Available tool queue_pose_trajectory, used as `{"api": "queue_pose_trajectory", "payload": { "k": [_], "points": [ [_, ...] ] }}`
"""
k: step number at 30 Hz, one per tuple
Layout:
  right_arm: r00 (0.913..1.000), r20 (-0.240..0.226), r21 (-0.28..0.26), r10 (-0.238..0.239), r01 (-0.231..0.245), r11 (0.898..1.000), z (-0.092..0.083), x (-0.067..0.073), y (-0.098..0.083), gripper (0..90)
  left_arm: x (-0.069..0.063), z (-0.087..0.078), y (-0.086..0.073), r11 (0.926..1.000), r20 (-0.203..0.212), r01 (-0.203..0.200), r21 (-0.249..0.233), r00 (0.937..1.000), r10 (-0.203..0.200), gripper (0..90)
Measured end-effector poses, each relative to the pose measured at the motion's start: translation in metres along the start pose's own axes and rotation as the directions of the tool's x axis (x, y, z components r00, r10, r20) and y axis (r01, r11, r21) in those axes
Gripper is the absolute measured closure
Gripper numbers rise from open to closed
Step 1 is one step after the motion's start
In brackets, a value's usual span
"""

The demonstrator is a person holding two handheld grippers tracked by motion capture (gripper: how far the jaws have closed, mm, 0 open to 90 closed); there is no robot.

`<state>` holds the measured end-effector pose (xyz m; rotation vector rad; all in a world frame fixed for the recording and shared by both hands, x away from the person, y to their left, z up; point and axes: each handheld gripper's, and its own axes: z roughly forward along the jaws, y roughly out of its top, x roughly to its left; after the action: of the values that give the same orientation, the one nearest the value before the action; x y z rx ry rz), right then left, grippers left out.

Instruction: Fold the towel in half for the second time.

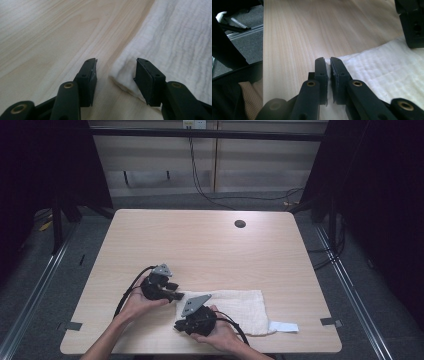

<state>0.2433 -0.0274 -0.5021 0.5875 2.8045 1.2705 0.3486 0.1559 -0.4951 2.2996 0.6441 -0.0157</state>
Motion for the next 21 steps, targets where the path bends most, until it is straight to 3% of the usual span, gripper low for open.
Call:
{"api": "queue_pose_trajectory", "payload": {
  "k": [3, 12, 17, 21],
  "points": [
    [1.0, -0.002, -0.001, 0.004, -0.004, 1.0, 0.0, -0.001, 0.0, 84.3, -0.005, 0.002, 0.0, 0.9998, -0.011, -0.018, -0.006, 0.9998, 0.018, 55.5],
    [0.9994, -0.013, 0.014, 0.032, -0.032, 0.999, 0.0, -0.003, 0.002, 84.5, -0.012, 0.002, -0.002, 0.9987, 0.021, -0.051, 0.008, 0.9985, 0.051, 75.0],
    [0.9991, -0.018, 0.02, 0.037, -0.037, 0.999, 0.0, -0.003, 0.003, 85.1, -0.012, 0.002, -0.003, 0.9992, 0.036, -0.041, 0.001, 0.9985, 0.041, 82.3],
    [0.9986, -0.027, 0.032, 0.045, -0.044, 0.998, -0.002, -0.001, 0.004, 85.3, -0.011, 0.001, -0.005, 1.0, 0.059, -0.009, -0.002, 0.9982, 0.009, 83.6]
  ]
}}
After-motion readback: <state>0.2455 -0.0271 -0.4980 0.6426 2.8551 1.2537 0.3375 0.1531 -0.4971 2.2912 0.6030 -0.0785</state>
